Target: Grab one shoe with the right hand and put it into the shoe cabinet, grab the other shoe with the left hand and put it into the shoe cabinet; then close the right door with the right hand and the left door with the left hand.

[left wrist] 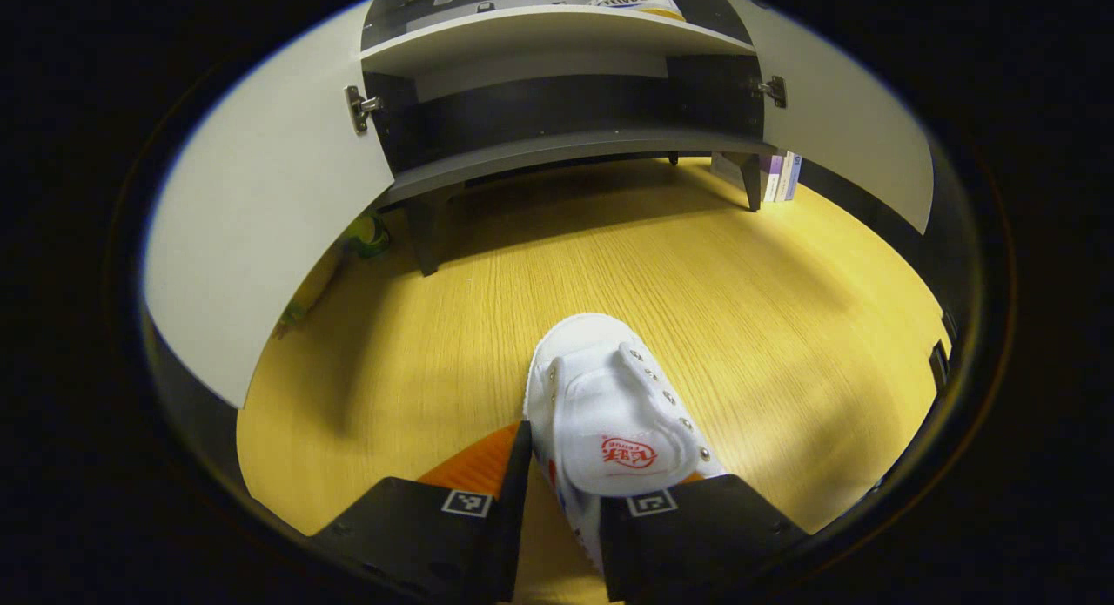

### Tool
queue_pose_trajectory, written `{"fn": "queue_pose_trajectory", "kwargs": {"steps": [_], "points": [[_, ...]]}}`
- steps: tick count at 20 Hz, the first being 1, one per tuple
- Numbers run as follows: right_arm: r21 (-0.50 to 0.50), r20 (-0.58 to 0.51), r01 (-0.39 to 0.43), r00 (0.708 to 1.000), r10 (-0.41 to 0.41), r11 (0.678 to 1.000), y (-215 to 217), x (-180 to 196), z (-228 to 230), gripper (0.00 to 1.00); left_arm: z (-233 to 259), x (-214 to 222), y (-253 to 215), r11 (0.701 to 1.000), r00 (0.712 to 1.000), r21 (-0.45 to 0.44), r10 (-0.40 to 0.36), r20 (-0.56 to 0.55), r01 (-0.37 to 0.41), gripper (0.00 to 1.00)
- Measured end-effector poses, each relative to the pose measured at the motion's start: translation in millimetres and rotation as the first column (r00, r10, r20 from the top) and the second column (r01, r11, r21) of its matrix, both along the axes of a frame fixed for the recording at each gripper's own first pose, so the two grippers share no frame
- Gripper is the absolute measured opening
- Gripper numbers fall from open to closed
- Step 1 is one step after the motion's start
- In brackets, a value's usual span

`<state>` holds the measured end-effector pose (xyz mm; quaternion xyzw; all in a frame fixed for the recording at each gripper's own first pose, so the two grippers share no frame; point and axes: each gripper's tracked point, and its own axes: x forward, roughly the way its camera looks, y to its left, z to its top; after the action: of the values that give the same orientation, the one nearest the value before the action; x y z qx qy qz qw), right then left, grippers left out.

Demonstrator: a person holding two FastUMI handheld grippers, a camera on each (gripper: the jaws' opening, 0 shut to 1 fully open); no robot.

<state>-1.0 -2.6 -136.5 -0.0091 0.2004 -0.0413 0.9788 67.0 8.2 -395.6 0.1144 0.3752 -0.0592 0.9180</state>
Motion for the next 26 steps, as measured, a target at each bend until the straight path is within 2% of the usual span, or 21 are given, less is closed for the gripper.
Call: {"fn": "queue_pose_trajectory", "kwargs": {"steps": [1, 2, 5, 7, 10, 14, 18, 22, 26], "points": [[-0.001, 0.007, 0.002, 1.000, -0.002, 1.000, -2.5, 1.6, 2.5, 0.99, -0.2, 0.0, 1.6, 1.000, 1.000, 0.011, 0.007, -0.001, -0.007, 0.34], [-0.003, 0.012, 0.002, 1.000, -0.002, 1.000, -4.9, 2.9, 4.0, 0.99, -2.1, 0.9, 4.5, 1.000, 1.000, 0.017, 0.018, -0.010, -0.018, 0.31], [-0.002, 0.016, -0.002, 1.000, 0.002, 1.000, -10.0, 5.4, 4.9, 0.99, -4.0, 0.5, 11.0, 0.999, 0.999, 0.026, 0.028, -0.032, -0.027, 0.13], [-0.001, 0.015, -0.010, 1.000, 0.010, 1.000, -10.7, 6.4, 3.7, 0.99, -3.1, 2.6, 11.8, 0.999, 0.998, -0.003, 0.043, -0.034, -0.043, 0.08], [-0.002, 0.017, -0.030, 0.999, 0.030, 1.000, -10.0, 8.2, 1.3, 0.99, 1.1, -0.8, 12.0, 0.994, 0.995, -0.055, 0.087, -0.049, -0.090, 0.05], [-0.010, 0.031, -0.046, 0.998, 0.046, 0.999, -11.4, 8.3, 1.9, 0.99, 37.7, -4.9, 3.4, 0.997, 0.998, -0.058, 0.060, 0.010, -0.059, 0.05], [-0.014, 0.041, -0.062, 0.997, 0.062, 0.998, -14.5, 2.6, 1.7, 0.99, 100.9, -2.7, -13.2, 0.991, 0.994, -0.121, 0.067, 0.087, -0.057, 0.05], [-0.015, 0.055, -0.069, 0.996, 0.070, 0.998, -21.7, -4.9, 2.3, 0.99, 175.2, 13.3, -28.5, 0.993, 0.981, -0.120, 0.026, 0.193, -0.003, 0.05], [0.017, 0.075, -0.043, 0.996, 0.042, 0.999, -33.5, -5.5, 5.9, 0.99, 238.9, 38.6, -41.9, 0.989, 0.967, -0.147, 0.010, 0.253, 0.028, 0.05]]}}
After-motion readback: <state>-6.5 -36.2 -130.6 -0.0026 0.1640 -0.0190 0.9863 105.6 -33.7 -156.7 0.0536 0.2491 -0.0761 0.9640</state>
